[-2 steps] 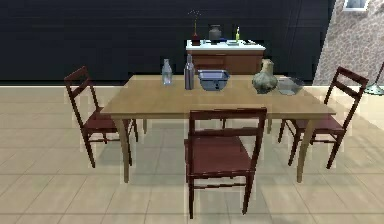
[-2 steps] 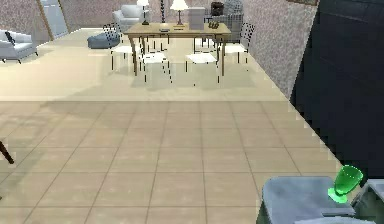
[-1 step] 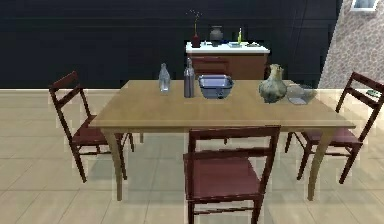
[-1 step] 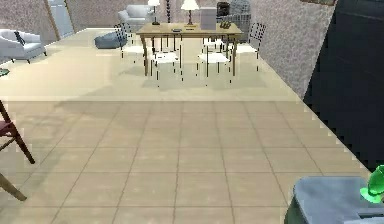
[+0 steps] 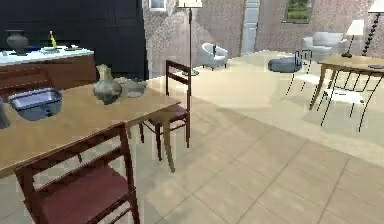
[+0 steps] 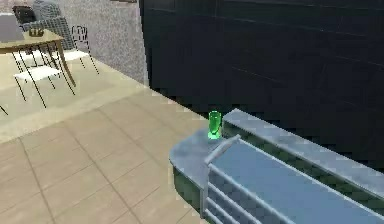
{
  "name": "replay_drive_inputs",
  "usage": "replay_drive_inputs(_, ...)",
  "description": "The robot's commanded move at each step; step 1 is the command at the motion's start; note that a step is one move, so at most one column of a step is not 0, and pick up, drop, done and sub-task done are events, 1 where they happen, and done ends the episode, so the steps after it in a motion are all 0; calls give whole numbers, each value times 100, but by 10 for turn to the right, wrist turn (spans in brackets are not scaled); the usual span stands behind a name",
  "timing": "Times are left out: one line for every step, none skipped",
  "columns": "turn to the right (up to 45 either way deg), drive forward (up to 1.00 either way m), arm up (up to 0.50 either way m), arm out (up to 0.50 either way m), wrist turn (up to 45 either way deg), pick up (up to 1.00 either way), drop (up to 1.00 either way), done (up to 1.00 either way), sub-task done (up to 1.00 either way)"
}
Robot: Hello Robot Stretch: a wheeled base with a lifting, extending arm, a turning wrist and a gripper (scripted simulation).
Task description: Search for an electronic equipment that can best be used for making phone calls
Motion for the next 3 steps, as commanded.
replay_drive_inputs(450, 0, 0, 0, 0, 0, 0, 0, 0)
replay_drive_inputs(60, 0, 0, 0, 0, 0, 0, 0, 0)
replay_drive_inputs(0, 100, 0, 0, 0, 0, 0, 0, 0)
